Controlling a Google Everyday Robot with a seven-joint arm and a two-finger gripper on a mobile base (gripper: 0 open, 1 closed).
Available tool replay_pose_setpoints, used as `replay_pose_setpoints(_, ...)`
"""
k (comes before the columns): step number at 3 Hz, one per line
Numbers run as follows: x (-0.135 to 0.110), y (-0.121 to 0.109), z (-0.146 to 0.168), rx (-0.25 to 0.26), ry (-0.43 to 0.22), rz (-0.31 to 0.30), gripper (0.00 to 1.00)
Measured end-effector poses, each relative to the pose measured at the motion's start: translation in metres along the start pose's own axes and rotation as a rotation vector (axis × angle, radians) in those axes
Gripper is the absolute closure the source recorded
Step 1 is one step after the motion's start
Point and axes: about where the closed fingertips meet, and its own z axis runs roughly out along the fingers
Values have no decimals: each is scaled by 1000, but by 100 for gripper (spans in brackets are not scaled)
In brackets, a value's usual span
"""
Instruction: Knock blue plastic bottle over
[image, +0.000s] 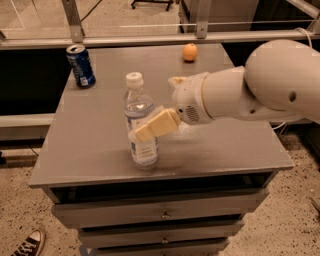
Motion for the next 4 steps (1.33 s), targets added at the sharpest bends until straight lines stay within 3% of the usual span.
replay_pose_setpoints(1, -10, -42, 28, 46, -11, 49, 0)
replay_pose_setpoints(2, -9, -68, 41, 76, -4, 76, 0)
replay_pose_setpoints(3, 8, -81, 45, 83, 19, 95, 0)
replay_pose_setpoints(4, 24, -97, 24, 88, 27, 94, 0)
